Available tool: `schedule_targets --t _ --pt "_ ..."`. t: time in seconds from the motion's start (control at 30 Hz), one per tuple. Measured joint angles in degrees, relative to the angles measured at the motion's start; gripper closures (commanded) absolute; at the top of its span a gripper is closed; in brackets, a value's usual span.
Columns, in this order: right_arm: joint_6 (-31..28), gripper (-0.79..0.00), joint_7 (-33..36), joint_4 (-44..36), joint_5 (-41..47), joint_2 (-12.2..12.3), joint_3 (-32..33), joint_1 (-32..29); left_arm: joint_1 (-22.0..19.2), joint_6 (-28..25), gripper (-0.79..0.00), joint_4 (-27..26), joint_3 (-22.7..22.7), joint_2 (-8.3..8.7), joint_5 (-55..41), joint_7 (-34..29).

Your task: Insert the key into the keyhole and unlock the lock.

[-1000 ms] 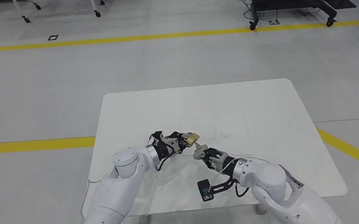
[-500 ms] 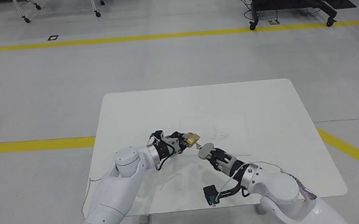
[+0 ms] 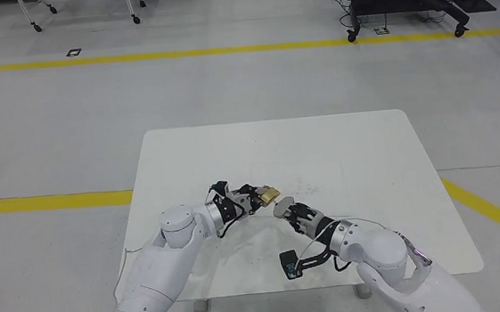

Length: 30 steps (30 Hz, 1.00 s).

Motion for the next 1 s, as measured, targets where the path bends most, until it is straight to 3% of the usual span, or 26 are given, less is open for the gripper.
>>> schedule_targets --t 0.8,0.83,0.87,0.9,1.0 --pt "-3.01 0.000 2.59 1.75 2.53 -0.47 -1.43 2.70 0.86 -2.66 0.000 -1.78 0.73 0.58 3.87 -1.01" --pt "-3.02 -0.157 2.62 1.74 2.55 -0.48 -1.50 2.74 0.86 -2.63 0.000 -1.78 0.74 0.59 3.83 -1.00" --pt "-2.99 -0.514 2.59 1.69 2.54 -0.48 -1.59 2.76 0.86 -2.60 0.000 -1.78 0.74 0.59 3.79 -0.97" --pt "-2.80 -0.785 2.49 1.51 2.38 -0.47 -1.68 2.71 0.86 -2.57 0.000 -1.81 0.73 0.60 3.72 -0.89" --pt "-1.66 -0.785 1.89 0.78 1.39 -0.36 -1.85 2.26 0.94 -2.73 0.000 -1.95 0.58 0.61 3.51 -0.40"
